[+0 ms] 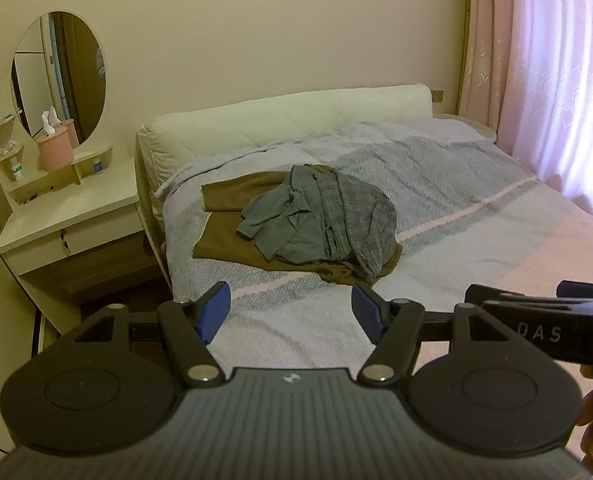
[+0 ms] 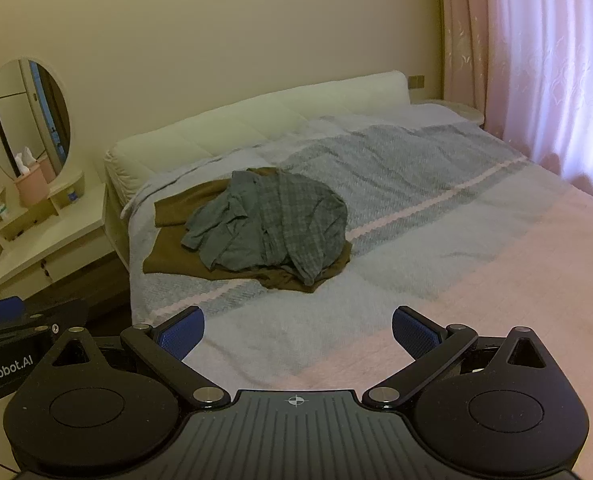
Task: Fold clothes
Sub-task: 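Move both grippers toward the green plaid shirt on the brown garment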
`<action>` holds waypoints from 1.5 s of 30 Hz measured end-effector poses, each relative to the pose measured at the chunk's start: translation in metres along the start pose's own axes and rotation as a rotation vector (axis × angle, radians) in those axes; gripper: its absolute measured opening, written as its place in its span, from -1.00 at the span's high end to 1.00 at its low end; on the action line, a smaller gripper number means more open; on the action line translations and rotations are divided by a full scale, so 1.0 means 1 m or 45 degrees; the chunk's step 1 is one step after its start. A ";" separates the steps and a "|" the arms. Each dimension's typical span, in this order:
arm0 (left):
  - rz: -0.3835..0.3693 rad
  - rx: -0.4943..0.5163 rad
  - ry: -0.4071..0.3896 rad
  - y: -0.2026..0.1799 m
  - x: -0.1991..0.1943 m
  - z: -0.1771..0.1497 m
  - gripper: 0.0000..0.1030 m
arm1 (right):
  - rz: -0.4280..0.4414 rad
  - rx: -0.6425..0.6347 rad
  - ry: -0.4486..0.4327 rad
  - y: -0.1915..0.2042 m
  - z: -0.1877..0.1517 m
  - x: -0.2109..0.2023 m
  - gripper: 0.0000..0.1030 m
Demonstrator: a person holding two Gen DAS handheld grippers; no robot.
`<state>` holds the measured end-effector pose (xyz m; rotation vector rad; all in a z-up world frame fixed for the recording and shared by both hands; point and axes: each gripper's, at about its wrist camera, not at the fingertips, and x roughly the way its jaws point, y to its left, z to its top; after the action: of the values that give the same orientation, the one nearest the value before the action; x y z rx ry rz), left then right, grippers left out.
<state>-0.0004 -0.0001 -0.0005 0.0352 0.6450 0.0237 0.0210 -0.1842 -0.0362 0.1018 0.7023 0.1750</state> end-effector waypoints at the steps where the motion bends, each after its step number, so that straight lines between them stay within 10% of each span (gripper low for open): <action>1: 0.001 0.001 0.001 0.000 0.000 -0.001 -0.26 | 0.001 0.001 0.001 0.000 -0.001 0.000 -0.99; 45: 0.036 0.039 0.096 -0.025 0.018 -0.006 -0.26 | 0.028 0.049 0.049 -0.024 0.000 0.011 -0.99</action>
<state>0.0110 -0.0245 -0.0173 0.0735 0.7204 0.0423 0.0323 -0.2052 -0.0471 0.1429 0.7431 0.1848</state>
